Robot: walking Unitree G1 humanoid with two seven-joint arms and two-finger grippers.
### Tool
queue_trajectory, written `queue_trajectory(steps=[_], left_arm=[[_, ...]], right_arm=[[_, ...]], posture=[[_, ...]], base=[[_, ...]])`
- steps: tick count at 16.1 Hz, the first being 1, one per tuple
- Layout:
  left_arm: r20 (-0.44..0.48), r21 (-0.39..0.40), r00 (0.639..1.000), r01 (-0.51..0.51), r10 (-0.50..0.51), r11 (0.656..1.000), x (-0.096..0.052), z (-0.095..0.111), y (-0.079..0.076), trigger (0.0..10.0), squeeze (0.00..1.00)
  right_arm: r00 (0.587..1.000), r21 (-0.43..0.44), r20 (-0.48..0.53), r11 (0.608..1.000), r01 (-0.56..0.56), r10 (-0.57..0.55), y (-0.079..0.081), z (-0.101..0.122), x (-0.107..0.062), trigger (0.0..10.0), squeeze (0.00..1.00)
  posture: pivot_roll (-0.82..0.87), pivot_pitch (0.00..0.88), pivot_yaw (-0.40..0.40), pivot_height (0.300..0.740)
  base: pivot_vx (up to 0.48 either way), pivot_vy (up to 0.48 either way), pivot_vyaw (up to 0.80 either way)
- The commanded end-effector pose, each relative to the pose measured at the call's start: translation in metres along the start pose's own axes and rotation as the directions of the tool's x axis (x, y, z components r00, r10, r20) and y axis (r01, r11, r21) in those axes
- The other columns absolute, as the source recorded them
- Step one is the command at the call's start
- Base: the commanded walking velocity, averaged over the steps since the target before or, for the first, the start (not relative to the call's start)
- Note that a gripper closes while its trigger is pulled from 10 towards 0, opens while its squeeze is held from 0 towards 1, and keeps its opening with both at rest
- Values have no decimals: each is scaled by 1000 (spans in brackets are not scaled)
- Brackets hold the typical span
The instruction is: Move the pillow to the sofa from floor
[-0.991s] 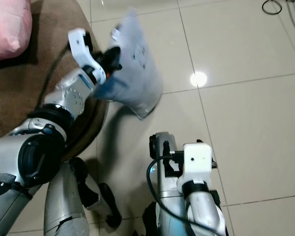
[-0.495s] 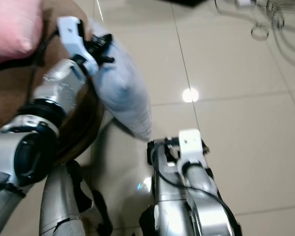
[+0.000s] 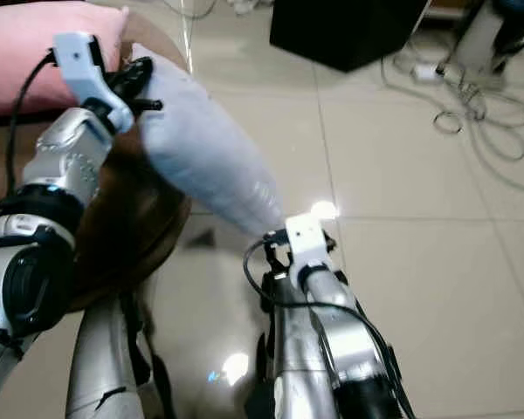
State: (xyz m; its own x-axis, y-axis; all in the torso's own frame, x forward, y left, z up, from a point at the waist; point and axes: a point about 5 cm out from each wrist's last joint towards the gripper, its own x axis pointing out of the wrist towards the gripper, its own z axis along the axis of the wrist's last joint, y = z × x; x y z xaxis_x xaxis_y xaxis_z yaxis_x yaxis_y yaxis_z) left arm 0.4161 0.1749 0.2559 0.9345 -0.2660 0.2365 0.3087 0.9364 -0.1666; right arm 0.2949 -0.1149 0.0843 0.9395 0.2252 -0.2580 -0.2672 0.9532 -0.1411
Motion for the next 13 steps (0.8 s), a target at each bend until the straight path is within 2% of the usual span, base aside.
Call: queue_trajectory(steps=[1, 4, 6, 8, 9, 11, 13], left_arm=[[95, 29, 995, -12, 10, 1000, 0, 20, 4, 0, 0], [68, 40, 997, -34, 32, 999, -5, 10, 8, 0, 0], [27, 65, 1000, -4, 3, 998, -7, -6, -1, 0, 0], [9, 74, 1000, 25, -26, 997, -7, -11, -7, 0, 0], [-7, 78, 999, 36, -35, 996, -7, -17, -10, 0, 0], [-67, 96, 998, 14, -8, 995, -15, -34, -6, 0, 0], [-134, 104, 991, -9, 23, 995, -27, -54, 0, 0, 0]], right_arm=[[1000, 5, 11, 1000, -23, 23, 0, -3, 2, 10000, 365], [998, 11, 29, 998, -61, 61, 4, -3, 8, 10000, 380], [998, 16, 38, 998, -58, 58, 6, -6, 11, 10000, 380], [997, 17, 56, 998, -52, 51, 5, -3, 12, 10000, 388], [993, 11, 113, 999, -40, 38, 0, 8, 11, 10000, 376], [973, 7, 227, 999, -36, 33, -11, 35, 0, 10000, 380], [967, -8, 249, 998, -57, 57, -12, 39, -13, 10000, 392]], posture=[[-21, 100, -94, 527], [-5, 95, -100, 552], [-3, 92, -96, 577], [-5, 92, -92, 592], [-7, 93, -89, 602], [-14, 93, -83, 622], [-33, 100, -80, 647]], base=[[0, 0, 0], [0, 0, 0], [0, 0, 0], [0, 0, 0], [0, 0, 0], [0, 0, 0], [0, 0, 0]])
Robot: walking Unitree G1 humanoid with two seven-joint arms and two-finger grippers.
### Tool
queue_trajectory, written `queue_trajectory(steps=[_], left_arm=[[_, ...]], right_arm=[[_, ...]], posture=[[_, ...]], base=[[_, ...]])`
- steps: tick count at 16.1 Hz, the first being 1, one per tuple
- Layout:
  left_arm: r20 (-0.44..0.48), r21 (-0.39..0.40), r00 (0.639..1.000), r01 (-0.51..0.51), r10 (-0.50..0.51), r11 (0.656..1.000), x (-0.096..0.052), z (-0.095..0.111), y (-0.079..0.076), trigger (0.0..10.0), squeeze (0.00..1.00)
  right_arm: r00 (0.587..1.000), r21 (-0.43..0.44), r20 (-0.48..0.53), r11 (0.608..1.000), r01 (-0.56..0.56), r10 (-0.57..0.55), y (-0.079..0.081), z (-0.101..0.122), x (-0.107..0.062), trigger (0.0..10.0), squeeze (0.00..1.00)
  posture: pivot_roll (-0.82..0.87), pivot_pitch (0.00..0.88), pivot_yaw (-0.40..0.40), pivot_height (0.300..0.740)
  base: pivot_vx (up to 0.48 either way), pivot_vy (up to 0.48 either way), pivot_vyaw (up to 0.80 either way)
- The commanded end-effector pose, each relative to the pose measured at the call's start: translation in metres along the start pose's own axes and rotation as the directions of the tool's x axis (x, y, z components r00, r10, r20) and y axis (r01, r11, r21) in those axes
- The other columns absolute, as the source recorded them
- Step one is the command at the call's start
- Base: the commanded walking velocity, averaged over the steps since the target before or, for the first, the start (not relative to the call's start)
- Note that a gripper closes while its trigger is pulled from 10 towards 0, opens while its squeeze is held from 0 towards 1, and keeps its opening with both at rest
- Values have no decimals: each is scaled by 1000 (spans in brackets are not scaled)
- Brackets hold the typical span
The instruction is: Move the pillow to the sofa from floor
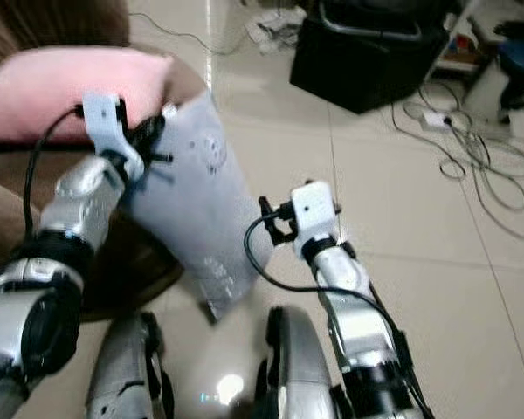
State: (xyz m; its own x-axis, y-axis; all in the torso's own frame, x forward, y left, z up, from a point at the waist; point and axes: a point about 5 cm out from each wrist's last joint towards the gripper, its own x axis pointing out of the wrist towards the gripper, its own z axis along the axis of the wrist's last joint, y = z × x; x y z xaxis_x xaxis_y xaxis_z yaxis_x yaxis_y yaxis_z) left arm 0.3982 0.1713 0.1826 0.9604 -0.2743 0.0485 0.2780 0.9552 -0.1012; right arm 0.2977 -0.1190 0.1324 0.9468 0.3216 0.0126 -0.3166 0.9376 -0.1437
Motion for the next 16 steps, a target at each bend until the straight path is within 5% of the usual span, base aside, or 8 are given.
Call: queue_trajectory(steps=[1, 4, 12, 16], left_arm=[[22, 52, 1000, -1, 0, 999, -2, 5, -2, 0, 0], [-69, 45, 998, 4, 0, 999, -23, -26, 3, 0, 0], [-173, 49, 984, -38, 45, 998, -68, -39, 16, 0, 0], [-408, 68, 912, -4, 31, 998, -129, -89, 30, 0, 0]], right_arm=[[999, 11, -46, 1000, -6, 7, 0, -11, -9, 10000, 392], [992, 29, -123, 999, -16, 19, 5, -29, -25, 10000, 404], [985, 27, -170, 999, -34, 39, 1, -35, -46, 10000, 435], [967, 64, -247, 997, -51, 65, -2, -46, -65, 10000, 435]], posture=[[-35, 102, -78, 657], [-34, 101, -70, 687], [-21, 87, -66, 740], [-14, 96, -57, 740]], base=[[0, 0, 0], [0, 0, 0], [0, 0, 0], [0, 0, 0]])
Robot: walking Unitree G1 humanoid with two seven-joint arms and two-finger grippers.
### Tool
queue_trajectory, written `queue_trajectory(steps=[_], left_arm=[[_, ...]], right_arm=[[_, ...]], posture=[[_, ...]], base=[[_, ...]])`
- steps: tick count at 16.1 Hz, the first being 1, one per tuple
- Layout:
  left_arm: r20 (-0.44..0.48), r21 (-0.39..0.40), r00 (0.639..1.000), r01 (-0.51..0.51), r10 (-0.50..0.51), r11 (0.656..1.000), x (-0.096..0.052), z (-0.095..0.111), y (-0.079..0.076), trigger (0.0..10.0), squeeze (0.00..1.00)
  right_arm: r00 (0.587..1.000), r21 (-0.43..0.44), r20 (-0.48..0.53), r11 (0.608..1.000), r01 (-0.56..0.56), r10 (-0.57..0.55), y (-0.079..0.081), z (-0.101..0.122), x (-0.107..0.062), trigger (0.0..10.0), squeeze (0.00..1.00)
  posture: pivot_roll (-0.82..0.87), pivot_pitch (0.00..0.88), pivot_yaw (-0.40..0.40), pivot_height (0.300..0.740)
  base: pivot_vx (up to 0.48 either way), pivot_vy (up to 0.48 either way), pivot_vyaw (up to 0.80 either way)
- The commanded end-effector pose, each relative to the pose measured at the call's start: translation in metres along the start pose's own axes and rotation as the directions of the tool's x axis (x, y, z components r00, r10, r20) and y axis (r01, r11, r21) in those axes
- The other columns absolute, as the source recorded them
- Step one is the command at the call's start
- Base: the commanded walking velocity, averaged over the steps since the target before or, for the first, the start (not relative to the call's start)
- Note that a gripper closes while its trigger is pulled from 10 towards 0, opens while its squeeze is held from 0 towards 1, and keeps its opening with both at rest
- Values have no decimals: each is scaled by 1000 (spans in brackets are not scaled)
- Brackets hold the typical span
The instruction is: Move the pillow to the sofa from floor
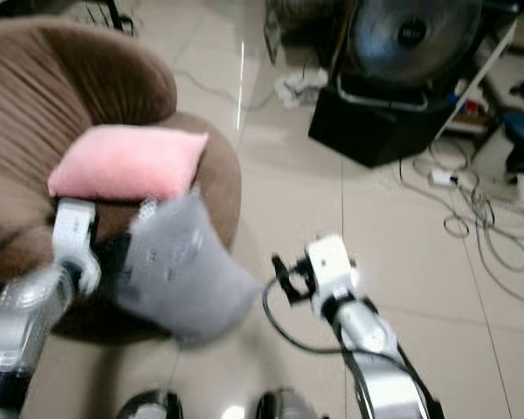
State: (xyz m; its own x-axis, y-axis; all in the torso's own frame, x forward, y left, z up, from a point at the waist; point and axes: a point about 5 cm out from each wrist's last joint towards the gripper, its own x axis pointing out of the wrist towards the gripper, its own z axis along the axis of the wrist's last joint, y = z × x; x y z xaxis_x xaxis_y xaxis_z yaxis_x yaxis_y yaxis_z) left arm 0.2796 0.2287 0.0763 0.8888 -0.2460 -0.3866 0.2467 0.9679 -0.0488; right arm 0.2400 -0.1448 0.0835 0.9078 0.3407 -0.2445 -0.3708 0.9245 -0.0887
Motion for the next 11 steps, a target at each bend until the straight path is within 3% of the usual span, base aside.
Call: queue_trajectory(steps=[1, 7, 8, 11], left_arm=[[-13, 10, 1000, 7, -7, 1000, -5, -2, -1, 0, 0], [5, 5, 993, 120, -120, 993, -23, -5, -32, 0, 0], [4, -46, 993, 119, -119, 992, -25, -10, -36, 0, 0], [42, -40, 994, 104, -103, 994, -21, -3, -41, 0, 0]], right_arm=[[1000, 18, -12, 1000, -8, 9, 0, -1, -5, 10000, 439], [998, 37, -61, 999, -22, 24, 4, -11, -19, 10000, 435], [997, 34, -71, 999, -12, 14, 6, -14, -20, 10000, 439], [993, 25, -106, 998, 54, -52, 4, -18, -14, 10000, 325]], posture=[[-13, 97, -58, 740], [-19, 93, -64, 740], [-20, 99, -66, 740], [-20, 110, -72, 740]], base=[[0, 0, 0], [0, 0, 0], [0, 0, 0], [0, 0, 0]])
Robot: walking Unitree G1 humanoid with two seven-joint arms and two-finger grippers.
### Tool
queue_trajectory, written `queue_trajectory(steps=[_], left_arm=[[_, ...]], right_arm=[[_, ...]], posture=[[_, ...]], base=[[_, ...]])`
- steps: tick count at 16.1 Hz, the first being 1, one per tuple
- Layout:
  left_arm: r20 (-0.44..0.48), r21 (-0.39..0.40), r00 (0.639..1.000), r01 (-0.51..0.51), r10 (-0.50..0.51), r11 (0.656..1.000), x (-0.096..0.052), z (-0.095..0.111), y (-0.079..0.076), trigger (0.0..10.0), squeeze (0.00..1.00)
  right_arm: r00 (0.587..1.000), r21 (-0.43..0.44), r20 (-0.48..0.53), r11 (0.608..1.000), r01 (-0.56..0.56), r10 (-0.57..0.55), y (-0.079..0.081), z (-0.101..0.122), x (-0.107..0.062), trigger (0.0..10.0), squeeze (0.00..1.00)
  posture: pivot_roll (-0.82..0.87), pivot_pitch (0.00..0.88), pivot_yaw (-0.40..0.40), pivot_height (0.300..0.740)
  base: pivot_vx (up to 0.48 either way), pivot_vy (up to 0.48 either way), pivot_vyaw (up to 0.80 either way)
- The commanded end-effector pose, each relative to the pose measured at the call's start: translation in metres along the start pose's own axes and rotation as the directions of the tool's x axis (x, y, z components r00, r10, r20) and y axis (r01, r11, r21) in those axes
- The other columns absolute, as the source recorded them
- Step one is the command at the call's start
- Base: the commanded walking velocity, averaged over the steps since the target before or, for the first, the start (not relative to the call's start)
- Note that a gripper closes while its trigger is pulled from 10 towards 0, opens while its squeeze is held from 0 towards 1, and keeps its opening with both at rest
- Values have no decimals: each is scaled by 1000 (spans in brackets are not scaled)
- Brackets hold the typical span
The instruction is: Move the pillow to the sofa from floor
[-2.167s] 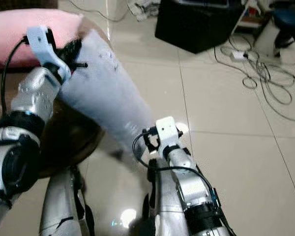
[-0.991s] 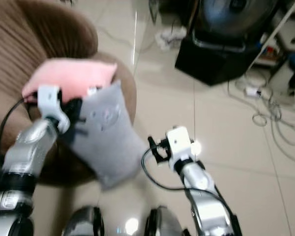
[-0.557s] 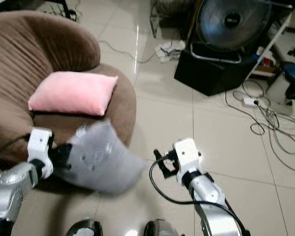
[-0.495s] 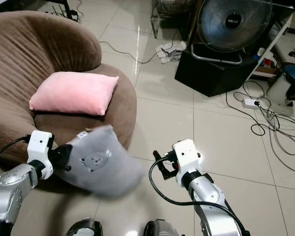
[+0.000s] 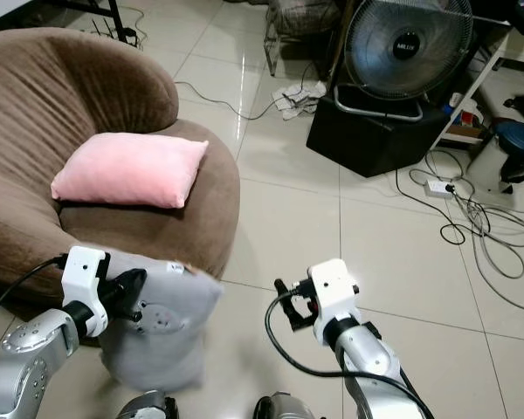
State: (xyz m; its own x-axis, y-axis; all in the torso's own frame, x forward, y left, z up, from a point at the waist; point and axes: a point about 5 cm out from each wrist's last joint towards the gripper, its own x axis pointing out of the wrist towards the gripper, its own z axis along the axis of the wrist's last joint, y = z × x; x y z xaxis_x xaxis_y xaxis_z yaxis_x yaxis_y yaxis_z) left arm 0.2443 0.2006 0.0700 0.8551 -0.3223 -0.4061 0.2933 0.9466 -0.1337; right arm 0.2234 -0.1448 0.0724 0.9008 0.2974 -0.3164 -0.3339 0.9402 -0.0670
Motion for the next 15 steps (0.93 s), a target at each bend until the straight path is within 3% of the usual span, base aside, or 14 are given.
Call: queue_trajectory(steps=[1, 5, 7, 15], left_arm=[[73, 37, 997, 31, -34, 999, 3, 17, -10, 0, 0], [88, 64, 996, 17, -22, 998, 9, 22, -15, 0, 0], [91, 88, 996, -15, 7, 996, 13, 23, -14, 0, 0], [99, 113, 995, -42, 31, 993, 17, 26, -15, 0, 0]], right_arm=[[999, -10, -24, 1000, 27, -28, -3, -3, 1, 10000, 318], [999, -49, -22, 999, 23, -24, 1, 0, 8, 10000, 290], [1000, -68, 4, 998, -4, 4, 8, 4, 11, 10000, 318], [1000, -70, 15, 998, 8, -7, 8, 6, 14, 10000, 329]], posture=[[-22, 113, -75, 740], [-23, 117, -75, 740], [-23, 124, -70, 740], [-21, 131, -67, 740]], base=[[0, 0, 0], [0, -357, 0], [283, -384, 0], [325, -349, 0]])
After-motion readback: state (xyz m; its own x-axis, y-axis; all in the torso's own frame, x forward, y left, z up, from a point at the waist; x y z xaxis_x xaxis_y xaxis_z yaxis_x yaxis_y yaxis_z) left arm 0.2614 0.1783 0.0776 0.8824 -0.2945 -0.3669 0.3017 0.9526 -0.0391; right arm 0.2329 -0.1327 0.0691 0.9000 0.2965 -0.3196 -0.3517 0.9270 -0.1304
